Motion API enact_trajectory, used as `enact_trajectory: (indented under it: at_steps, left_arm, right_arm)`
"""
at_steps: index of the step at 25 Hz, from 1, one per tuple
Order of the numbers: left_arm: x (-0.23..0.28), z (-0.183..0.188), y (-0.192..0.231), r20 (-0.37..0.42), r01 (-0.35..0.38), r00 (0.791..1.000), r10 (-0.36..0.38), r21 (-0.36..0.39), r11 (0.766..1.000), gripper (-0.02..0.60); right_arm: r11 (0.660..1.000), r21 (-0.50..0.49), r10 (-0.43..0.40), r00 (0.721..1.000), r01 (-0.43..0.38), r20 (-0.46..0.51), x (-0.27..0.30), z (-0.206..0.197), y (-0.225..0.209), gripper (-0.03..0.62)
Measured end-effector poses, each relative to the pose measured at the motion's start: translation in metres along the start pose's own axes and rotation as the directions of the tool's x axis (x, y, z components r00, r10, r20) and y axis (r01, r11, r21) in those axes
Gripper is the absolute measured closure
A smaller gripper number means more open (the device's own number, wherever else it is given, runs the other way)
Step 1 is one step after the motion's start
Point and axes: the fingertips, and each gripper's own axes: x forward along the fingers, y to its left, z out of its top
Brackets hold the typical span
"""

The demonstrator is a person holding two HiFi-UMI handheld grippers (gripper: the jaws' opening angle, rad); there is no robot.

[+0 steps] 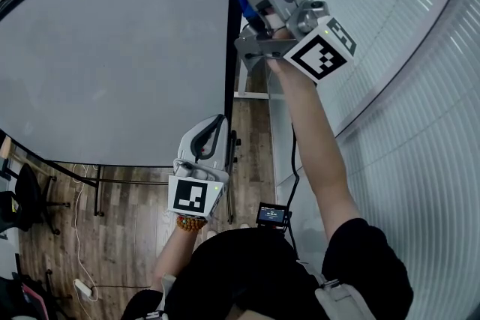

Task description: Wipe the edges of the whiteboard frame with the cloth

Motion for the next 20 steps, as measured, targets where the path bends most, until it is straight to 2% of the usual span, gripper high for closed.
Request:
enact_trajectory:
  at_steps: [5,7,10,20]
  left_arm:
    - [0.0006,-0.0032,0.0010,-0.015,-0.001,1.000,0.001,-0.005,1.000,0.581]
    - [0.0011,-0.0034,-0.0023,0.001,0.014,1.000,-0.014,-0.002,1.000,0.581]
    - [0.0020,-0.0037,-0.0041,-0.020,0.014,1.000,-0.014,-0.001,1.000,0.581]
    - [0.0048,-0.0003,-0.0037,-0.018,0.017,1.000,-0.017,0.013,1.000,0.581]
  right_arm:
    - [0.999,0.039,0.029,1.000,-0.029,0.002,0.0014,-0.0014,0.0021,0.451]
    - [0.999,0.039,0.030,1.000,-0.030,-0.006,0.0016,-0.0020,0.0022,0.453]
    - [0.999,0.035,0.029,1.000,-0.028,-0.013,0.0018,-0.0024,0.0023,0.454]
    - [0.999,0.042,0.021,1.000,-0.020,-0.016,0.0007,-0.0040,0.0003,0.461]
